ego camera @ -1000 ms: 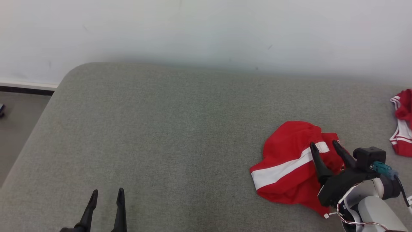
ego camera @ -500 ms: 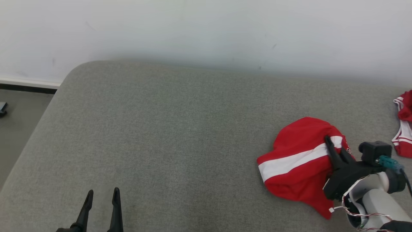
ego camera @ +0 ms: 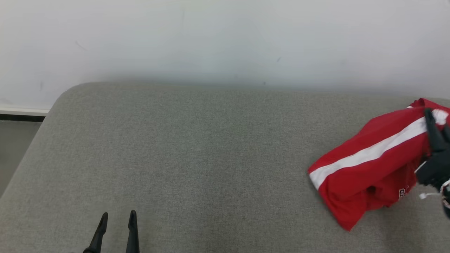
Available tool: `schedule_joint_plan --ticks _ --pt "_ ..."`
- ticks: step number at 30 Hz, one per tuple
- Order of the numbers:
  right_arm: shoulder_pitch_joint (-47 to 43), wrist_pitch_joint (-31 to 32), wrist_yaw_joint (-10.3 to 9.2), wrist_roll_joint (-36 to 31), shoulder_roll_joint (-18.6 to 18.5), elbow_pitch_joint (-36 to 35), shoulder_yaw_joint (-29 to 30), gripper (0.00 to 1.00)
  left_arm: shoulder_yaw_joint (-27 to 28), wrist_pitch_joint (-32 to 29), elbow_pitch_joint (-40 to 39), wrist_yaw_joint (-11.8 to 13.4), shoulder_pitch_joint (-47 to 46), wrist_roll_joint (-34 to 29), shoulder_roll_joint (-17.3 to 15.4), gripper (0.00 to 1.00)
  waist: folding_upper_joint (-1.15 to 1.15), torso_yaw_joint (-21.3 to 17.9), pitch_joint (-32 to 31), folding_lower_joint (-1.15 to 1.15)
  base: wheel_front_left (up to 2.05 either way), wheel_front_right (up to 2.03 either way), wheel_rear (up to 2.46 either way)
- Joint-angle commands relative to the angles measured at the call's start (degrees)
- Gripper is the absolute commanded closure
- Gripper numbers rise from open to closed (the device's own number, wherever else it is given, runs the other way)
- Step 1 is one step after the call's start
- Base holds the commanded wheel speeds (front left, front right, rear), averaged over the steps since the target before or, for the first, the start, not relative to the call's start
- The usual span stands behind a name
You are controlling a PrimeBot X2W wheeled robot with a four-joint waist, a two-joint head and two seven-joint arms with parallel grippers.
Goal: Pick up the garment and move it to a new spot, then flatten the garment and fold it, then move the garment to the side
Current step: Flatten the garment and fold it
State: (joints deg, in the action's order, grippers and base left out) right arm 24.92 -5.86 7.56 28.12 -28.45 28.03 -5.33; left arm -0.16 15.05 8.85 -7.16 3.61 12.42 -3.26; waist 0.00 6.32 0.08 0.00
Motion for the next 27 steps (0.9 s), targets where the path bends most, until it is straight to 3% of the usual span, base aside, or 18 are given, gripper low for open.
schedule_joint_plan --ticks 1,6,10,18,27 --pt "0.8 0.3 -0.13 -0.3 -0.7 -0.8 0.3 1.00 -0.1 0.2 0.1 -0.4 0.6 -0.5 0.1 0.00 0.00 -0.2 -0.2 0.00 0.00 0.00 0.00" --pt "2.2 4.1 -0.13 -1.5 -4.9 -6.8 2.8 1.00 -1.1 0.2 -0.1 -0.2 0.0 -0.8 0.2 0.00 0.00 0.0 -0.9 0.00 0.00 0.00 0.00" --pt "2.8 7.5 -0.13 -2.1 -5.5 -12.1 3.6 1.00 -1.3 0.2 -0.3 -0.2 0.2 -0.7 0.2 0.00 0.00 0.2 -1.3 0.00 0.00 0.00 0.00" --pt "4.1 10.7 -0.13 -3.0 -0.8 -17.0 -0.2 1.00 -2.2 0.2 0.3 -0.2 0.5 -0.5 0.3 0.00 0.00 2.0 -2.4 0.00 0.00 0.00 0.00" --pt "15.6 9.6 -0.13 -2.1 8.2 -14.4 -8.8 1.00 -2.2 0.2 1.3 -0.2 -0.6 -0.1 0.3 0.00 0.00 3.1 -2.7 0.00 0.00 0.00 0.00"
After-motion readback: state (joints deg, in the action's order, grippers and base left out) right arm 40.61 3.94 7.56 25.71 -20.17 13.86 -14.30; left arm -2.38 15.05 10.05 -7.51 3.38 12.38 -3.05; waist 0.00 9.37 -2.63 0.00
